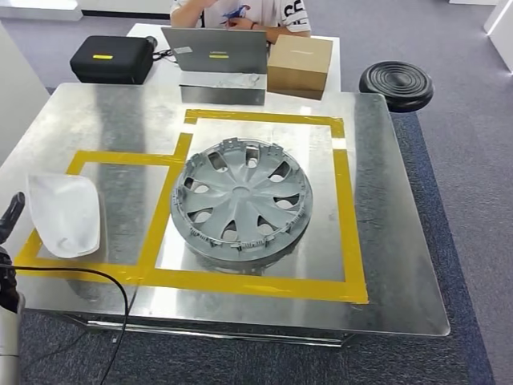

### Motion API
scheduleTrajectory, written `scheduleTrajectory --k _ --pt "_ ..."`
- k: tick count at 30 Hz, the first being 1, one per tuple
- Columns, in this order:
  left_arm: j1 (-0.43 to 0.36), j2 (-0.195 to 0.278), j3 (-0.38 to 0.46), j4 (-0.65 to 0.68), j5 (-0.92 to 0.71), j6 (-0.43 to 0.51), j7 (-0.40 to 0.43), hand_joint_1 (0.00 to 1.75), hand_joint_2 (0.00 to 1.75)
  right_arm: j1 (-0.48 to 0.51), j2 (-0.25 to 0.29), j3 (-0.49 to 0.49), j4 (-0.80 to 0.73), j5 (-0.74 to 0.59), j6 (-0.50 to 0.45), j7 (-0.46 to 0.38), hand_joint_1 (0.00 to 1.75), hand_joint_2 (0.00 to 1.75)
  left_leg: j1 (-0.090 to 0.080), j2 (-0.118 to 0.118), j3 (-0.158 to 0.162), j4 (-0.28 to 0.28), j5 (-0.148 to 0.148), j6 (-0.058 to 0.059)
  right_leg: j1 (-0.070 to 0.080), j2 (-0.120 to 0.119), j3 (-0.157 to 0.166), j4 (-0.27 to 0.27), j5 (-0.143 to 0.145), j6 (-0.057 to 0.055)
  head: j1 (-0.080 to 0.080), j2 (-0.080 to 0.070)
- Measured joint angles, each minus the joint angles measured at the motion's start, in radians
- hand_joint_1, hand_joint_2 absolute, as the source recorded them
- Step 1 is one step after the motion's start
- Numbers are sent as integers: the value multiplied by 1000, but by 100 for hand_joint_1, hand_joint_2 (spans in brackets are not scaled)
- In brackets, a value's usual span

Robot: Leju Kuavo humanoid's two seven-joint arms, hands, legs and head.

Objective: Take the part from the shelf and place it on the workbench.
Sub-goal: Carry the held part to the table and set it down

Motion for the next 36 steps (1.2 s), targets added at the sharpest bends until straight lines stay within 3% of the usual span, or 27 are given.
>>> scheduleTrajectory --k 3,5,7,8,9,10,12,14,17,19,22,23,24,25,27,29,33,34,36 --pt "-1 -3 -1 -1 2 -1 0 0 0 2 0 0 0 -1 -1 1 0 0 1 0 0 -3 3 21 -3 -1 -9 14 -12 14 3 0" --pt "1 -5 -5 -9 -1 -7 -1 0 0 1 0 0 0 -3 -2 1 0 0 3 1 1 -4 4 30 -5 -3 -51 101 -62 25 7 0" --pt "12 -11 -19 -37 -5 -15 2 0 0 2 0 0 0 -3 -3 2 0 0 2 2 1 -4 3 35 -6 -3 -115 237 -121 30 9 0" --pt "19 -16 -30 -56 -6 -19 6 0 0 3 0 0 0 -4 -3 3 0 0 1 2 1 -4 2 36 -6 -3 -137 280 -132 30 9 0" --pt "26 -23 -41 -80 -7 -22 11 0 0 4 0 0 0 -4 -3 3 0 0 0 1 3 -3 1 37 -6 -3 -142 288 -124 29 9 0" --pt "34 -29 -52 -106 -6 -23 15 0 0 4 0 0 0 -5 -3 4 0 0 0 0 5 -3 0 37 -6 -3 -127 255 -98 27 9 0" --pt "49 -43 -78 -164 -6 -23 20 0 0 3 0 0 0 -6 -4 4 0 0 -1 -2 10 -3 -3 34 -6 -3 -59 117 -30 20 9 0" --pt "62 -55 -102 -216 -7 -20 21 0 0 2 0 0 0 -12 -5 3 0 0 -4 -3 10 -2 -5 27 -4 -2 -6 17 -1 15 8 0" --pt "83 -70 -134 -275 -8 -18 23 0 0 4 0 0 0 -20 -6 2 0 0 -4 -3 8 -4 -3 12 -4 0 2 -1 1 5 6 0" --pt "99 -80 -153 -313 -9 -16 24 0 0 4 0 0 0 -21 -6 2 0 0 -3 -1 -4 24 -29 3 -7 0 2 -6 6 -5 4 0" --pt "130 -101 -186 -370 -15 -6 18 0 0 3 0 0 0 -22 -8 2 0 0 -3 -1 -79 197 -125 -5 -10 -3 1 -8 10 -12 0 0" --pt "144 -107 -196 -386 -18 -1 16 0 0 4 0 0 0 -23 -9 2 0 0 -3 -1 -101 249 -143 -5 -10 -3 1 -8 11 -13 0 0" --pt "158 -114 -206 -400 -22 3 13 0 0 5 0 0 0 -26 -10 3 0 0 -3 -1 -109 271 -143 -5 -10 -3 0 -7 12 -13 0 0" --pt "170 -120 -216 -416 -25 8 11 0 0 5 0 0 0 -29 -10 3 0 0 -2 -1 -100 256 -126 -4 -10 -3 -1 -7 13 -12 0 0" --pt "186 -131 -235 -446 -30 13 9 0 0 5 2 -1 0 -35 -11 4 0 0 -2 0 -38 142 -65 -3 -10 -3 -2 -7 16 -8 0 0" --pt "196 -139 -251 -472 -33 16 8 0 0 4 3 -1 0 -37 -12 4 0 0 -1 -1 17 32 -27 2 -5 -2 -8 2 18 1 0 0" --pt "225 -158 -281 -510 -37 19 5 0 0 7 3 -1 0 -38 -13 4 0 0 -5 -2 20 3 -11 27 -7 -2 -20 8 19 22 -1 0" --pt "229 -162 -287 -518 -38 19 5 0 0 7 3 -1 0 -38 -13 4 0 0 -4 -1 17 1 -6 35 -9 -3 -29 27 -2 28 1 0" --pt "237 -170 -300 -532 -41 20 4 0 0 6 4 -1 0 -38 -14 4 0 0 -3 0 4 0 5 46 -11 -4 -66 126 -80 38 4 0"
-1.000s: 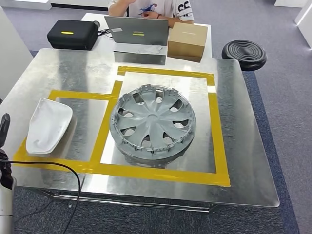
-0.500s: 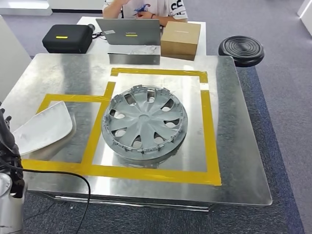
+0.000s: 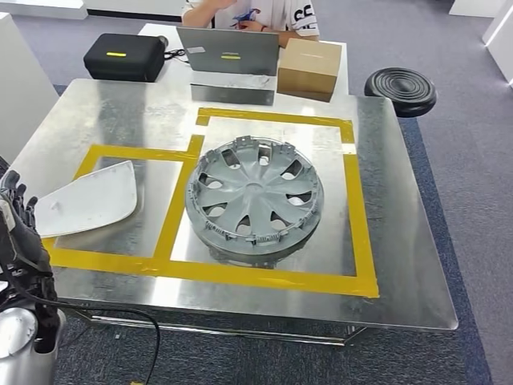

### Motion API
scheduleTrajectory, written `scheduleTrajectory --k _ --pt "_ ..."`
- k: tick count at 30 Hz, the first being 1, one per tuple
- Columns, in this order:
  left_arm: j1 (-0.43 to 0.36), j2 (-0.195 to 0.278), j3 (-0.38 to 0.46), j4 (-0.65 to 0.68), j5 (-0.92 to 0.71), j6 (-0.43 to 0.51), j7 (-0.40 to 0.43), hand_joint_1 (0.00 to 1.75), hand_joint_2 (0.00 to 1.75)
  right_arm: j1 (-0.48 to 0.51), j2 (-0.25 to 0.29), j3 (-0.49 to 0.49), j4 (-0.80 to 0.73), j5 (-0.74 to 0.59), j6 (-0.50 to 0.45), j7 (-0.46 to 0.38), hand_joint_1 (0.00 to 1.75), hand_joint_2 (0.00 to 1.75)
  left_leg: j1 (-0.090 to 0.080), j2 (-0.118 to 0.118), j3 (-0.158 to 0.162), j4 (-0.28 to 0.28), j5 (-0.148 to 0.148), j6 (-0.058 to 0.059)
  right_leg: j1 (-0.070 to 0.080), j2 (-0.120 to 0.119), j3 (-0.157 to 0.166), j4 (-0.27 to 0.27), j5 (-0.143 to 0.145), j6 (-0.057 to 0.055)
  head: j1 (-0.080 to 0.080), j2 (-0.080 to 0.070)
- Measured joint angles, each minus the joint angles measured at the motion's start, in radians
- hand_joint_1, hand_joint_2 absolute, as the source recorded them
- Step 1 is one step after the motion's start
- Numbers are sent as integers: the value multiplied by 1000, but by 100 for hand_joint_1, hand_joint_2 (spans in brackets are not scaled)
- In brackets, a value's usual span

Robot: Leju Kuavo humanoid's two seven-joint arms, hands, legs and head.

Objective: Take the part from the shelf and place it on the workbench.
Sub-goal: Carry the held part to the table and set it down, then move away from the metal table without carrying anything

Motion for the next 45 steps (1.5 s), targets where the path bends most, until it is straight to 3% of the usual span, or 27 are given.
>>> scheduleTrajectory --k 2,3,4,7,8,9,12,14,16,17,18,20,22,24,25,27,28,29,32,33,35,37,39,40,42,43,45 --pt "11 -7 -13 -12 -7 1 -3 0 0 -1 1 0 0 0 0 0 0 0 -2 1 -17 1 12 3 -1 0 -36 125 -72 5 1 0" --pt "18 -10 -20 -17 -12 2 -5 0 0 0 1 0 0 -1 0 0 0 0 -2 2 -26 1 19 3 -1 0 -36 153 -84 5 1 0" --pt "23 -14 -26 -22 -16 3 -6 0 0 0 2 0 0 -1 0 0 0 0 -3 1 -34 1 25 2 -1 0 -16 141 -76 4 1 0" --pt "33 -20 -42 -38 -25 7 -9 0 0 -4 2 0 0 -1 0 0 0 0 -4 0 -50 2 45 -7 0 1 130 -60 -14 -5 1 0" --pt "35 -21 -46 -43 -30 11 -11 0 0 -6 2 0 0 -1 -1 0 0 0 -4 0 -52 2 51 -12 2 2 165 -113 -3 -9 0 0" --pt "38 -23 -50 -49 -38 16 -12 0 0 -7 3 0 0 -1 -1 0 0 0 -4 0 -53 2 59 -18 4 3 180 -142 0 -12 0 0" --pt "50 -28 -62 -65 -61 34 -16 0 0 -5 6 -1 0 -2 -3 0 0 0 -3 -1 -59 -1 73 -36 6 1 160 -148 15 -29 0 0" --pt "65 -30 -72 -79 -70 43 -17 0 0 -5 7 -1 0 -8 -3 1 0 0 -3 -1 -77 38 22 -45 2 -2 146 -152 35 -45 -4 0" --pt "78 -31 -79 -93 -75 50 -17 0 0 -5 9 -1 0 -15 -4 2 0 0 -2 -1 -109 148 -79 -51 1 -4 126 -152 56 -54 -8 0" --pt "85 -32 -81 -98 -76 52 -16 0 0 -5 10 -1 0 -17 -4 2 0 0 -2 -1 -122 210 -115 -53 1 -4 112 -151 68 -56 -9 0" --pt "93 -34 -82 -103 -78 55 -15 0 0 -4 10 -2 0 -18 -4 3 0 0 -2 -1 -123 252 -130 -55 2 -5 96 -151 79 -56 -9 0" --pt "109 -36 -85 -112 -83 58 -14 0 0 -3 11 -2 0 -18 -4 3 0 0 -2 -1 -82 245 -101 -55 2 -5 67 -149 101 -53 -9 0" --pt "119 -38 -89 -123 -89 62 -14 0 0 -3 12 -3 0 -18 -4 3 0 0 -3 0 15 124 -61 -50 3 -5 44 -146 119 -47 -9 0" --pt "124 -41 -95 -135 -93 66 -14 0 0 -4 14 -4 -1 -18 -4 3 0 0 -5 0 95 3 -63 -40 7 -6 29 -140 136 -38 -8 0" --pt "128 -42 -97 -140 -93 67 -14 0 0 -4 14 -4 -1 -18 -4 3 0 0 -7 -1 112 -27 -69 -33 8 -7 25 -139 144 -33 -8 0" --pt "137 -47 -99 -144 -94 69 -14 0 0 -2 15 -4 -1 -18 -5 3 0 0 -8 1 102 -35 -61 -18 6 -6 20 -141 158 -23 -8 0" --pt "140 -49 -99 -146 -94 70 -14 0 0 -1 15 -5 -1 -18 -5 4 0 0 -7 3 94 -36 -52 -10 4 -6 14 -134 145 -16 -7 0" --pt "143 -51 -100 -148 -94 70 -14 0 0 1 16 -5 -1 -18 -5 4 0 0 -5 4 83 -37 -42 -2 3 -5 4 -109 113 -10 -6 0" --pt "150 -58 -101 -155 -96 70 -14 0 0 0 16 -5 -1 -18 -6 4 0 0 -3 6 42 -36 -7 8 -1 -5 -38 63 -34 5 -1 0" --pt "153 -60 -102 -156 -96 70 -14 0 0 -1 16 -5 -1 -18 -6 4 0 0 -3 6 26 -35 6 7 -2 -5 -41 115 -54 7 -1 0" --pt "160 -64 -104 -157 -99 70 -13 0 0 -1 16 -5 -1 -18 -6 4 0 0 -3 6 -7 -33 31 3 -3 -5 -4 131 -25 9 -1 0" --pt "165 -67 -105 -159 -101 70 -12 0 0 -3 16 -5 -1 -18 -6 4 0 0 -2 6 -33 -30 53 -6 -5 -4 98 19 18 8 -1 0" --pt "167 -69 -105 -165 -103 70 -12 0 0 -8 17 -5 -1 -18 -7 4 0 0 -4 5 -48 -27 75 -17 -4 -1 200 -126 7 2 -2 0" --pt "168 -69 -105 -168 -103 70 -11 0 0 -10 18 -5 -1 -18 -7 4 0 0 -5 6 -52 -27 85 -22 -2 1 222 -166 -5 -2 -1 0" --pt "170 -70 -106 -171 -104 70 -11 0 0 -10 19 -5 -1 -18 -7 4 0 0 -2 6 -57 -30 105 -34 1 0 213 -179 -1 -17 0 0" --pt "172 -70 -106 -172 -104 70 -11 0 0 -9 19 -5 -1 -18 -7 5 0 0 0 6 -61 -27 99 -40 2 -2 205 -178 7 -27 0 0" --pt "176 -71 -107 -172 -104 70 -11 0 0 -8 19 -6 -1 -18 -7 6 0 0 1 5 -80 28 26 -49 0 -6 181 -178 30 -48 -2 0"
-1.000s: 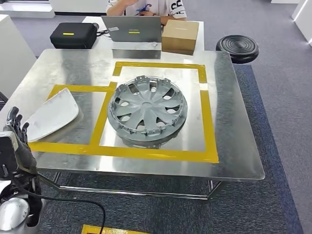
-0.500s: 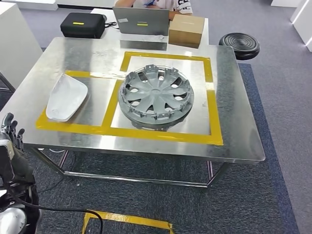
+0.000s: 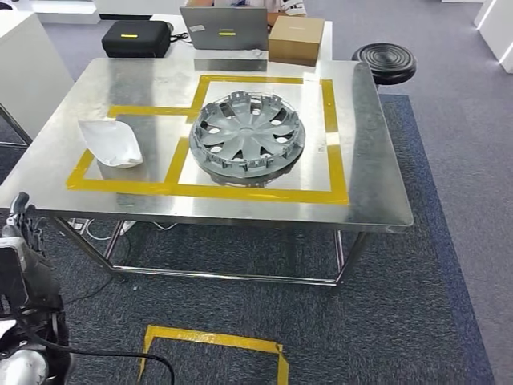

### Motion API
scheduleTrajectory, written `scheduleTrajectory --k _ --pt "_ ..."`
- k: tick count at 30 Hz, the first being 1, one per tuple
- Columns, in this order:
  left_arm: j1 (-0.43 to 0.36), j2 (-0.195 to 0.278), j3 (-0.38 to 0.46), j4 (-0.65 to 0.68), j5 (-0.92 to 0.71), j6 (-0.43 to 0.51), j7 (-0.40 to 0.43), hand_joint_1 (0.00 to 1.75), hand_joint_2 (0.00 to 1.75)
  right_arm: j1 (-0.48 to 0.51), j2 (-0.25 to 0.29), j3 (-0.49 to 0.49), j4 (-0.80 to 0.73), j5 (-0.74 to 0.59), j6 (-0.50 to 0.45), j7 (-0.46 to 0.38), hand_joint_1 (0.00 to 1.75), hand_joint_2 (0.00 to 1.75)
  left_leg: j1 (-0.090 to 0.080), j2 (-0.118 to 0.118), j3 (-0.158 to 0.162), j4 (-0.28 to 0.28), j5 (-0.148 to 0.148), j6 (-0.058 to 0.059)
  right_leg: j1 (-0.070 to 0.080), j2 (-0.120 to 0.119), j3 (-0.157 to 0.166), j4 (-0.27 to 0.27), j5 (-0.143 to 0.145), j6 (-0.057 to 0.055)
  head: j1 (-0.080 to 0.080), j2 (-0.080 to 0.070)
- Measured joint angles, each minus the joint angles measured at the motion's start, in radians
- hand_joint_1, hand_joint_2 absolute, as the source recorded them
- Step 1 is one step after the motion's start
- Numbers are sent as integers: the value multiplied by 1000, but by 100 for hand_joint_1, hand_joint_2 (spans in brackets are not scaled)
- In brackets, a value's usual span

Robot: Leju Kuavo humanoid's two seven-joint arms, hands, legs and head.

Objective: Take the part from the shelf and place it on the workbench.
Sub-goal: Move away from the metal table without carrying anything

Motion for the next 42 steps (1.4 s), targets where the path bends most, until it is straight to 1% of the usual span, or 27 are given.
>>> scheduleTrajectory --k 2,3,4,5,6,8,10,11,13,14,16,18,19,20,22,24,25,26,28,29,31,33,34,36,38,40,42 --pt "1 -1 -1 0 0 0 0 0 0 0 0 0 0 0 0 0 0 0 -1 0 -29 127 -112 -5 1 -2 -28 1 27 -9 -2 0" --pt "1 -1 -1 0 0 0 0 0 0 0 0 0 0 0 0 0 0 0 -1 0 -39 190 -143 -6 2 -3 -44 2 41 -10 -2 0" --pt "2 -1 -2 0 0 0 0 0 0 1 0 0 0 0 0 0 0 0 -1 0 -38 232 -148 -6 3 -3 -60 4 55 -9 -2 0" --pt "2 -1 -3 0 0 0 0 0 0 1 0 0 0 0 0 -1 0 0 -2 0 -23 242 -131 -4 3 -4 -79 6 68 -8 -2 0" --pt "2 -1 -5 -1 0 0 0 0 0 1 0 0 0 0 0 -1 0 0 -2 0 10 215 -104 -1 3 -4 -96 8 80 -6 -2 0" --pt "2 -1 -9 -4 -1 0 0 0 0 0 0 0 0 0 0 -2 0 0 -5 0 117 81 -72 7 5 -4 -125 16 100 0 -3 0" --pt "0 -1 -14 -9 -2 0 0 0 0 -2 1 0 0 0 0 -3 0 0 -8 0 198 -44 -86 17 8 -4 -145 24 120 9 -2 0" --pt "1 -1 -16 -11 -2 0 0 0 0 -2 1 0 0 0 0 -3 0 0 -11 -1 211 -73 -92 21 9 -4 -153 26 130 14 -2 0" --pt "4 -2 -18 -13 -3 0 0 0 0 1 1 0 0 0 0 -3 0 0 -10 0 194 -78 -84 34 7 -4 -164 28 141 25 -2 0" --pt "5 -3 -19 -13 -3 -1 0 0 0 4 1 0 0 0 0 -3 0 0 -9 1 185 -78 -75 42 6 -3 -173 41 122 32 -1 0" --pt "6 -4 -21 -15 -4 -1 0 0 0 7 1 -1 0 0 1 -3 0 0 -7 3 162 -78 -53 53 2 -2 -200 126 29 44 4 0" --pt "7 -6 -23 -17 -5 -1 1 0 0 7 1 -1 0 0 1 -3 0 0 -7 3 132 -77 -28 56 0 -2 -226 257 -59 52 8 0" --pt "8 -6 -24 -17 -6 -1 1 0 0 6 1 -1 0 0 1 -3 0 0 -7 3 116 -76 -15 55 0 -2 -226 302 -68 54 9 0" --pt "10 -6 -24 -16 -6 -1 1 0 0 6 1 -1 0 0 1 -3 0 0 -7 3 99 -75 -3 53 0 -2 -212 319 -55 55 9 0" --pt "12 -6 -24 -17 -7 -1 3 0 0 5 1 -1 0 0 1 -2 0 0 -7 3 71 -73 20 48 -1 -2 -132 250 2 52 10 0" --pt "14 -6 -25 -20 -8 -1 4 0 0 0 1 -1 -1 0 0 -3 0 0 -9 3 51 -69 41 39 1 0 -12 89 1 44 10 0" --pt "14 -6 -25 -23 -8 -1 4 0 0 -2 1 -1 -1 0 0 -3 0 0 -9 3 46 -69 52 34 4 1 25 29 -12 40 9 0" --pt "14 -6 -26 -26 -9 0 5 0 0 -4 1 -1 -1 0 0 -3 0 0 -9 4 42 -69 62 28 6 3 44 -8 -25 36 10 0" --pt "17 -6 -30 -28 -10 0 5 0 0 -3 2 -1 -1 0 1 -3 0 0 -6 4 36 -69 75 17 8 1 28 -13 -14 22 14 0" --pt "19 -5 -31 -29 -10 0 6 0 0 -3 2 -1 -1 0 1 -3 0 0 -5 3 27 -59 59 11 7 -1 19 -14 -5 12 16 0" --pt "22 -5 -34 -30 -10 0 6 0 0 -3 3 -1 -1 0 2 -3 0 0 -4 0 0 13 -27 2 4 -5 -3 -15 21 -4 14 0" --pt "22 -5 -35 -31 -10 0 6 0 0 -3 3 -2 -1 0 2 -3 0 0 -3 0 -31 145 -122 -3 5 -6 -30 -12 46 -9 10 0" --pt "22 -4 -36 -31 -10 0 6 0 0 -3 3 -2 -1 0 2 -3 0 0 -3 0 -36 198 -140 -4 6 -6 -47 -10 58 -9 10 0" --pt "22 -4 -37 -31 -10 0 6 0 0 -3 3 -2 -1 0 2 -2 0 0 -3 1 -6 212 -116 -4 6 -7 -82 -2 79 -6 10 0" --pt "22 -4 -39 -32 -10 0 6 0 0 -3 3 -3 -1 0 2 -3 0 0 -3 0 86 101 -74 -3 6 -7 -113 8 96 0 9 0" --pt "21 -4 -41 -35 -10 0 6 0 0 -4 3 -4 -1 0 1 -3 0 0 -4 -1 167 -26 -72 4 9 -6 -137 20 113 9 9 0" --pt "23 -4 -43 -37 -9 0 6 0 0 -3 3 -4 -1 0 0 -4 0 0 -7 -1 182 -68 -79 17 11 -6 -150 23 130 18 9 0"
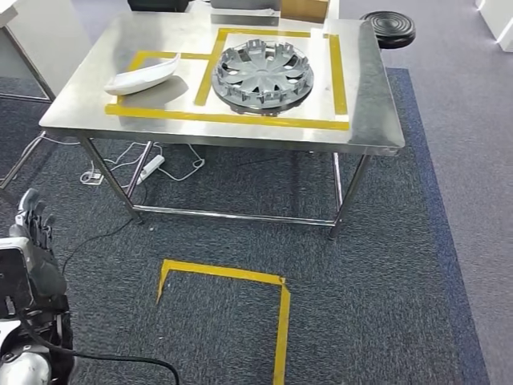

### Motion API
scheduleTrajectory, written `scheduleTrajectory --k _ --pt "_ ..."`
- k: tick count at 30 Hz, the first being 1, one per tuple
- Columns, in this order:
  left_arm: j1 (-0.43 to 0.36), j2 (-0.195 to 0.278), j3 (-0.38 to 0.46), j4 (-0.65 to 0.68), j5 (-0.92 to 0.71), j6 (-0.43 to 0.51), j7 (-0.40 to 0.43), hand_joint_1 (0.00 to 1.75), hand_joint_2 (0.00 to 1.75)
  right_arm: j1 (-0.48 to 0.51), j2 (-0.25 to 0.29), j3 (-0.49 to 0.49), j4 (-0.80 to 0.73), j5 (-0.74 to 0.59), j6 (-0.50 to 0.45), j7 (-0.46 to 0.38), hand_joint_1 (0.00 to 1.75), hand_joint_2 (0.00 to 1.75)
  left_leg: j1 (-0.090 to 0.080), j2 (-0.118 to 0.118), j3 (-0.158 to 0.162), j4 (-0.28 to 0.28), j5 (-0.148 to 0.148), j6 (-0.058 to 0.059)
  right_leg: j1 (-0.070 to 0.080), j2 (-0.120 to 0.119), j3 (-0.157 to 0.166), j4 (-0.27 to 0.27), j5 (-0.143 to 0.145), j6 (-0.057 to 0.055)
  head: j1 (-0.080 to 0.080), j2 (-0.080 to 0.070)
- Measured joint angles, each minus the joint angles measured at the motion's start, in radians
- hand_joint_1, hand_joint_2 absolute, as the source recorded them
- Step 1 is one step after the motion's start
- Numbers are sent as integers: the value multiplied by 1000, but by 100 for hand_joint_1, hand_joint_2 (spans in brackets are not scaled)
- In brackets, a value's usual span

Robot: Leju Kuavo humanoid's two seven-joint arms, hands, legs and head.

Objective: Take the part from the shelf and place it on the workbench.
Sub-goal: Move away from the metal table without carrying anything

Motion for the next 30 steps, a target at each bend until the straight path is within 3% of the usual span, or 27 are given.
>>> scheduleTrajectory --k 2,3,5,7,8,9,10,12,14,16,18,20,21,23,24,25,26,27,29,30 --pt "2 0 0 0 0 0 0 0 0 3 0 0 0 0 0 0 0 0 -1 1 -12 5 8 12 -2 0 -6 -2 9 8 0 0" --pt "2 0 0 0 0 0 0 0 0 5 0 0 0 0 0 0 0 0 0 2 -18 5 15 19 -3 1 -12 6 -4 13 1 0" --pt "2 -1 -1 -1 0 0 0 0 0 8 0 0 0 0 0 -1 0 0 3 4 -36 4 32 32 -5 1 -37 73 -78 24 3 0" --pt "3 -1 -2 -2 0 0 0 0 0 8 0 0 0 0 0 -1 0 0 2 4 -60 5 52 38 -6 2 -71 205 -174 32 4 0" --pt "3 -1 -2 -2 0 0 0 0 0 8 0 0 0 0 0 -1 0 0 0 4 -74 5 63 38 -6 2 -79 262 -198 33 4 0" --pt "3 -1 -2 -2 0 0 0 0 0 7 0 0 0 0 0 -1 0 0 -1 4 -87 6 73 39 -6 2 -73 291 -199 31 4 0" --pt "3 -2 -2 -2 0 0 0 0 0 7 0 -1 0 0 0 -1 0 0 -3 4 -100 6 82 39 -5 2 -49 285 -180 28 4 0" --pt "3 -2 -2 -2 0 0 0 0 0 6 0 -1 0 0 0 -2 0 0 -7 3 -120 6 99 38 1 3 48 172 -131 11 4 0" --pt "4 -2 -2 -3 0 0 0 0 0 2 -1 -1 -1 0 -2 -4 0 0 -9 3 -130 6 113 32 8 3 153 24 -131 -7 3 0" --pt "4 -2 -3 -5 -2 1 0 0 0 -1 -1 -1 -1 0 -4 -7 0 0 -7 4 -135 5 125 23 15 3 186 -41 -146 -14 3 0" --pt "6 -2 -4 -6 -5 3 0 0 0 0 -1 -1 -1 0 -6 -10 0 0 -4 5 -136 3 134 14 16 3 176 -47 -138 -18 4 0" --pt "9 -2 -5 -8 -9 8 0 0 0 0 0 -2 -1 0 -10 -15 0 0 -3 4 -147 23 111 3 10 1 175 -54 -123 -27 2 0" --pt "11 -2 -5 -9 -10 10 0 0 0 0 1 -2 -1 0 -12 -17 0 0 -2 3 -161 59 78 -3 6 0 172 -57 -113 -31 -1 0" --pt "14 -2 -5 -10 -11 12 1 0 0 0 2 -2 -1 0 -14 -21 0 0 2 2 -206 186 -7 -15 4 -2 160 -56 -99 -36 -7 0" --pt "16 -2 -6 -10 -11 12 2 0 0 1 2 -2 -1 0 -14 -21 0 0 4 2 -226 249 -35 -21 3 -2 151 -54 -93 -34 -7 0" --pt "17 -2 -6 -10 -11 12 2 0 0 2 2 -2 -1 0 -14 -21 0 0 7 2 -233 286 -44 -25 1 -2 142 -50 -89 -32 -7 0" --pt "18 -2 -6 -10 -11 13 2 0 0 2 2 -2 -1 0 -14 -21 0 0 9 3 -222 285 -34 -29 -1 -2 133 -45 -87 -30 -7 0" --pt "18 -2 -6 -10 -11 14 3 0 0 3 2 -2 -1 0 -14 -21 0 0 12 3 -193 247 -9 -33 -5 -2 125 -38 -85 -26 -7 0" --pt "18 -2 -6 -10 -11 14 3 0 0 2 2 -2 -1 1 -14 -23 0 0 17 3 -110 119 37 -42 -9 -1 107 -18 -89 -16 -9 0" --pt "18 -2 -6 -10 -11 14 3 0 0 2 2 -2 -1 1 -15 -24 0 0 19 1 -82 72 46 -40 -9 0 97 -8 -91 -9 -10 0"
